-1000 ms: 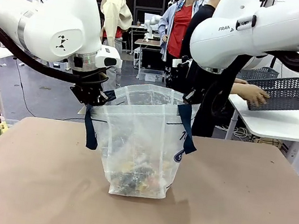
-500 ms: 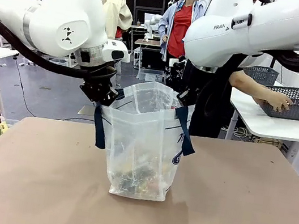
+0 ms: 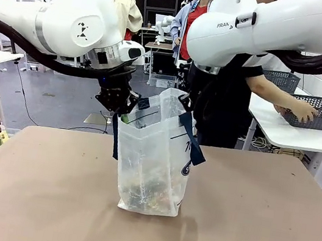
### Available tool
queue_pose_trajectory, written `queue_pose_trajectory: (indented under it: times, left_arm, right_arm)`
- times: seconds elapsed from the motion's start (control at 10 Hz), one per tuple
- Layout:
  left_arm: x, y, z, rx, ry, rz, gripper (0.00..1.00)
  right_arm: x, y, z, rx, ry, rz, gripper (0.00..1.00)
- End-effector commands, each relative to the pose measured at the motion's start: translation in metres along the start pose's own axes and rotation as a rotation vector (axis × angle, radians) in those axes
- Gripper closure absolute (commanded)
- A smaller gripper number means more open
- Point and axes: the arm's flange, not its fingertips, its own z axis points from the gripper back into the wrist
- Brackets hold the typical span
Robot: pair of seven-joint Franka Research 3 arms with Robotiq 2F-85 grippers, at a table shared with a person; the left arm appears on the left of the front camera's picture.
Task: Transfer purchased items from the store into the shopping bag.
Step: Move the Reusable shopping bag to the right side of the table.
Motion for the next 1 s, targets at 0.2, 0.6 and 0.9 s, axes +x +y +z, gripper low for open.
queue_pose_trajectory:
  times: [0.2, 0.6, 0.9]
  left_arm:
    - [0.002, -0.026, -0.001, -0.052, 0.027, 0.129, 1.00]
    - [-0.016, -0.037, 0.001, -0.185, 0.106, 0.213, 1.00]
    - [-0.003, -0.039, 0.002, -0.098, 0.035, 0.133, 1.00]
  right_arm:
    - [0.023, 0.011, -0.003, 0.008, -0.015, -0.106, 1.00]
    - [0.031, 0.009, -0.010, 0.047, -0.052, -0.134, 1.00]
    - [0.026, 0.009, -0.011, 0.033, -0.014, -0.107, 1.00]
